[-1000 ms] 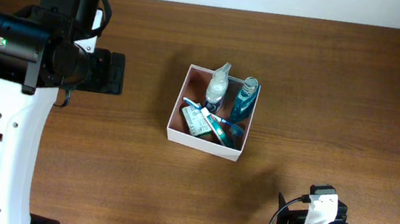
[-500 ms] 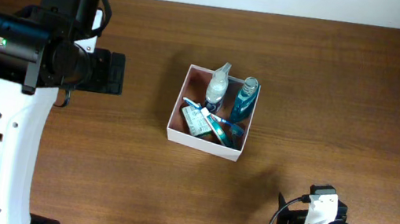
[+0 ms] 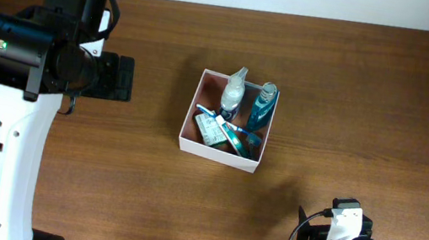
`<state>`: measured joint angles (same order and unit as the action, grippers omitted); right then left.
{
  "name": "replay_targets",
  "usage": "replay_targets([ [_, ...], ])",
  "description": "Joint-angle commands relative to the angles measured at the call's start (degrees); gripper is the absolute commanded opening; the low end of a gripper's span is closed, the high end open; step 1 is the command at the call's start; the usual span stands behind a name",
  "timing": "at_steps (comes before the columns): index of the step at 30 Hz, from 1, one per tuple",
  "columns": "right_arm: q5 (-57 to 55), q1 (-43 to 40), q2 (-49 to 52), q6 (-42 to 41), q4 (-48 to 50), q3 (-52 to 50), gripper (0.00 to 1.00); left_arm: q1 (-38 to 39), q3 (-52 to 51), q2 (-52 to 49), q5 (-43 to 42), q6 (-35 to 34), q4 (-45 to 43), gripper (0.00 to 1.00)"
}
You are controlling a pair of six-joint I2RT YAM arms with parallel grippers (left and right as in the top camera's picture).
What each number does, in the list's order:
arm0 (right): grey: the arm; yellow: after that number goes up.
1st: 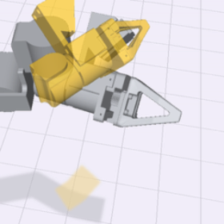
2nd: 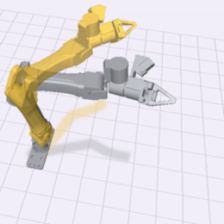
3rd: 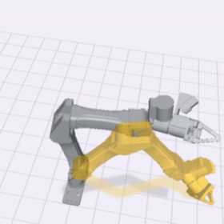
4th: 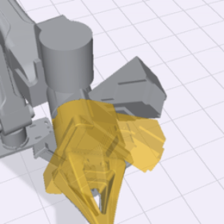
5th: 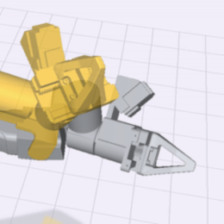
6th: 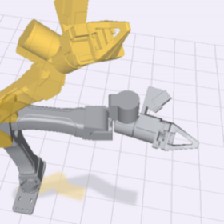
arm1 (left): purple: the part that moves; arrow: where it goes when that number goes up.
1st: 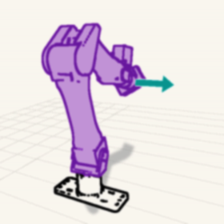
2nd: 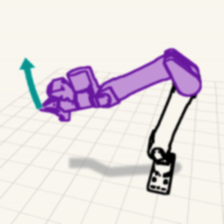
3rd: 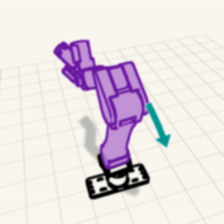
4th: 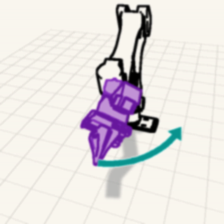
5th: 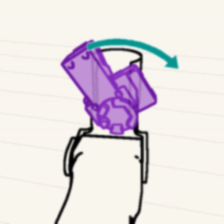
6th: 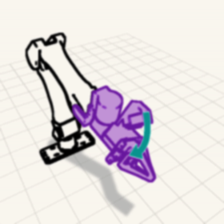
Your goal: Pack container
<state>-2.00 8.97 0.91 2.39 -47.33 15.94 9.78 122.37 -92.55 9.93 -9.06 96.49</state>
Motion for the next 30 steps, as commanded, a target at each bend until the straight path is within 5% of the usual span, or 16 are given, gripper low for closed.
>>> replay_targets([
  [1, 0.3, -0.5, -0.7, 0.1, 0.0, -0.4, 0.99, -0.1, 0.5, 1.0, 0.4, -0.3, 0.0, 0.99],
  [20, 0.3, -0.5, -0.7, 0.1, 0.0, -0.4, 0.99, -0.1, 0.5, 5.8, 0.7, -0.3, -0.1, 0.99],
  [30, 0.3, -0.5, -0.7, 0.1, 0.0, -0.4, 0.99, -0.2, -11.7, 15.2, 6.0, 0.2, -20.6, 0.99],
])
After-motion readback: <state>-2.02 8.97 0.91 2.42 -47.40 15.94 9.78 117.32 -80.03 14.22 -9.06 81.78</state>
